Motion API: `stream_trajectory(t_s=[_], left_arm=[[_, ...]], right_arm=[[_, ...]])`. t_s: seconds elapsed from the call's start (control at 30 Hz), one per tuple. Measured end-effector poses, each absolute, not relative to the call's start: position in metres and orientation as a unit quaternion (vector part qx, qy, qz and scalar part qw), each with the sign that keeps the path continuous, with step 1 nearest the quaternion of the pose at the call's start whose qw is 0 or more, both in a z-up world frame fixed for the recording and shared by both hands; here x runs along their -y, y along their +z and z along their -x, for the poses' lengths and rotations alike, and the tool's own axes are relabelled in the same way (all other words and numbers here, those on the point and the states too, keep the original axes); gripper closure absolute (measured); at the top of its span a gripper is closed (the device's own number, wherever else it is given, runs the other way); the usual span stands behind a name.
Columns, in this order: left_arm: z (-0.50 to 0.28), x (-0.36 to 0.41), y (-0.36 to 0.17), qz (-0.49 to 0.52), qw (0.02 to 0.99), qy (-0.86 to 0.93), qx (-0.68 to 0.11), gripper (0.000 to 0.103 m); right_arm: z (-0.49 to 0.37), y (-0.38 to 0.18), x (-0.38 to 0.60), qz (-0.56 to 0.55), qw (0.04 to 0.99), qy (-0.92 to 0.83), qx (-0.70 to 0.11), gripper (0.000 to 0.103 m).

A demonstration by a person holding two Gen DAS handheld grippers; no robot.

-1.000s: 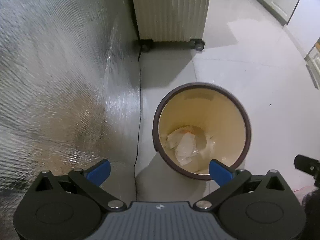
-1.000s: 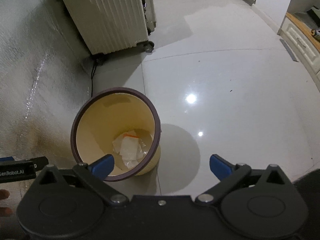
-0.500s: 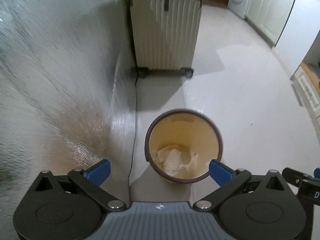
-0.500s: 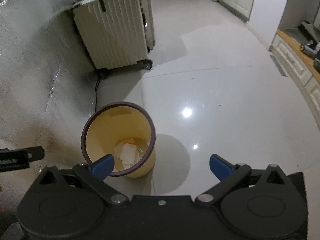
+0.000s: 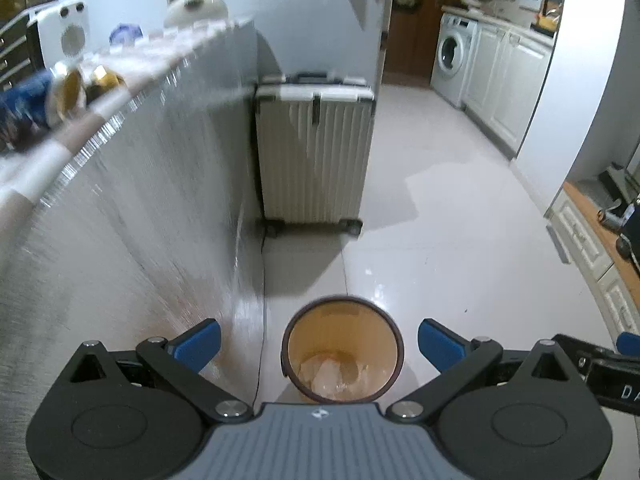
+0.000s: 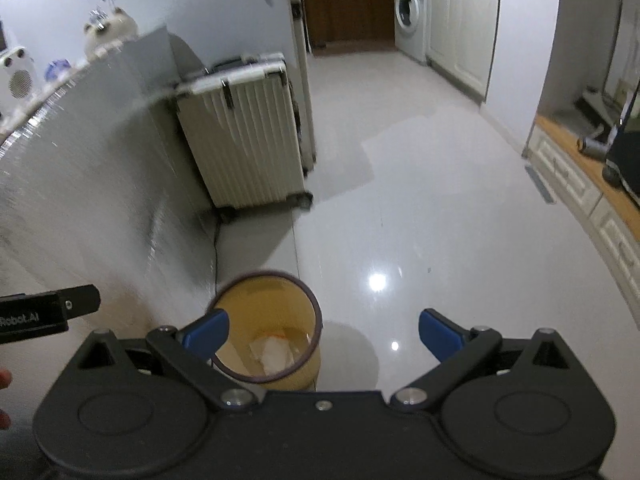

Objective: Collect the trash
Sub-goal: 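Move both tools back up to the table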

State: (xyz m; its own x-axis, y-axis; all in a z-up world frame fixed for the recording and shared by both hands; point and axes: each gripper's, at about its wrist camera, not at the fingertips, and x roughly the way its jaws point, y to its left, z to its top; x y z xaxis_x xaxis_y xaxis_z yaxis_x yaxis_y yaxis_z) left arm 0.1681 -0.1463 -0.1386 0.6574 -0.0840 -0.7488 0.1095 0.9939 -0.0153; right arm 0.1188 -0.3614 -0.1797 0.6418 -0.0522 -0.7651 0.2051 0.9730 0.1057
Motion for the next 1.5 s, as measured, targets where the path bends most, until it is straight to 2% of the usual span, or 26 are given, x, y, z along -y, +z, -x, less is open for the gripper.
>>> stream_trajectory(t_s=[0.37,0.87,1.2,1.5], left_arm=[[-0.125,0.130,-0.062,-0.006,0.938,-0.087,-0.336,0.000],[-0.074,0.078,0.024,0.006,0.968,-0.086,-0.235,0.000],[-0.046,-0.001,0.063,0.026,0.984,-0.015,-0.177,0.000],[-0.039,-0.093,0.062,0.040,0.979,0.084,-0.180,0.000]], right_arm=[[-0.084,-0.095,0.343,-0.083,0.938,-0.050,-0.332,0.001],[-0.049,-0.009,0.309,-0.067,0.970,-0.013,-0.234,0.001],[-0.045,0.035,0.270,-0.058,0.982,0.035,-0.178,0.000],[-0.061,0.050,0.228,-0.057,0.983,0.070,-0.157,0.000]])
